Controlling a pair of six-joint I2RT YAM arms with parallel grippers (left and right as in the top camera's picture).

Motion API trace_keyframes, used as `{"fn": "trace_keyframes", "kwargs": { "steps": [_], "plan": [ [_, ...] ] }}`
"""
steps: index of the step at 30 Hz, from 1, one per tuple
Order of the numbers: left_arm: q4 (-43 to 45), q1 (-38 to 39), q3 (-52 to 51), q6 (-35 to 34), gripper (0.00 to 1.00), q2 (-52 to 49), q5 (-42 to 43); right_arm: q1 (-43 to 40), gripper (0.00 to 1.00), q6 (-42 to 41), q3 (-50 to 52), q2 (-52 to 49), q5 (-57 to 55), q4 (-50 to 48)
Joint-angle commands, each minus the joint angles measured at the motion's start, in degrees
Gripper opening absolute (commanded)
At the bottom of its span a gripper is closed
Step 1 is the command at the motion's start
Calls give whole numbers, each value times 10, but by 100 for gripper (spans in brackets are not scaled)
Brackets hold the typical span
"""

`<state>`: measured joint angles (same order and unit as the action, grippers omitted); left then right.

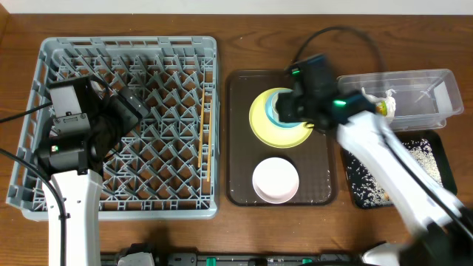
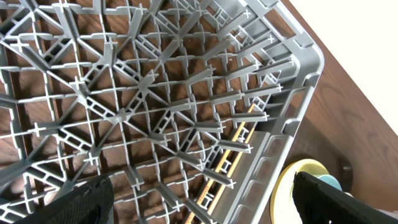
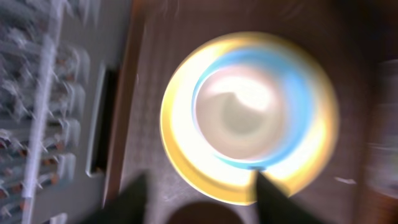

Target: Sort waste into correct bins and load items into the dishwasher rack

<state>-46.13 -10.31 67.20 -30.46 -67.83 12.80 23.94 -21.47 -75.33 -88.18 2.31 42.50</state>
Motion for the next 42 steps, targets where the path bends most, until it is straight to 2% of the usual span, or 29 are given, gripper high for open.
{"fn": "trace_keyframes", "kwargs": {
  "steps": [1,4,12,37,41,42],
  "plan": [
    [-1,-2,7,-3,93,-3,1,-47,99,14,-3,61,-139,38],
    [-1,-2,7,-3,93,-3,1,-101,99,14,-3,104,-227,84],
    [-1,-2,7,-3,93,-3,1,-198,99,14,-3,145,-235,165],
    [-2,-2,7,-3,93,-3,1,-202,99,14,-3,143,-233,165],
    [-37,-2,7,-5,93,-3,87,-202,99,14,-3,143,-233,165],
    [-49,-2,7,-5,89,-3,101,-202,99,14,-3,143,-233,165]
  ]
}}
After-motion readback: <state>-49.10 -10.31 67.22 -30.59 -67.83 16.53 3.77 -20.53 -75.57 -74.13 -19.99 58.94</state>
